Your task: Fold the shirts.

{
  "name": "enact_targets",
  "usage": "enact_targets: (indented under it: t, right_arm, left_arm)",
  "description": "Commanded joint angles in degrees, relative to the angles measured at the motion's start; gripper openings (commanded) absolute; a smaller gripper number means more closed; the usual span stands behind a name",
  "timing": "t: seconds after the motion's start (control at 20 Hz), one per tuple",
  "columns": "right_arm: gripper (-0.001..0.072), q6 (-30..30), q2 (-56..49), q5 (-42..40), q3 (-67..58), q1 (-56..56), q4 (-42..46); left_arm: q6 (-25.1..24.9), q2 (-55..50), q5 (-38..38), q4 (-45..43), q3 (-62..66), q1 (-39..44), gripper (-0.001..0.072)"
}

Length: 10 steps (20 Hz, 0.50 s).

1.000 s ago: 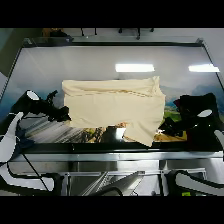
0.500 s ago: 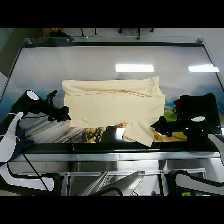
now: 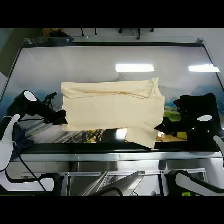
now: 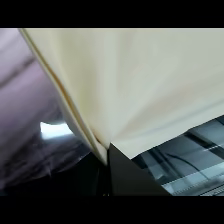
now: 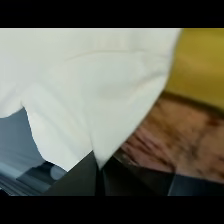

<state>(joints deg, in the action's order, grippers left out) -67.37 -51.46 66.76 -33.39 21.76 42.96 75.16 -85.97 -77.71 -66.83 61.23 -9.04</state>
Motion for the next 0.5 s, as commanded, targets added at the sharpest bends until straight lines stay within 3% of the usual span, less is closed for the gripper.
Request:
enact_targets:
  t: [0.0,0.1,0.25,0.45]
  right_arm:
    - [0.0031,-5.3,7.2,4.1,-0.2,3.8,12.3]
    - [0.0031,-3.3,10.0,4.0,-0.3,5.3,8.8]
    - [0.0032,7.8,10.3,2.6,-0.8,4.3,-8.3]
    - [0.0032,13.9,6.8,-7.6,-9.3,-0.8,-19.5]
  left_arm:
    - [0.4,5.3,-0.2,-5.2,-4.5,-3.3,0.0016]
    - [0.4,6.5,-1.0,-5.1,-6.3,-6.5,0.0016]
    - [0.4,6.4,-3.0,-4.4,-3.6,-7.5,0.0016]
    - [0.4,6.2,0.0,-1.0,6.9,-4.6,0.0016]
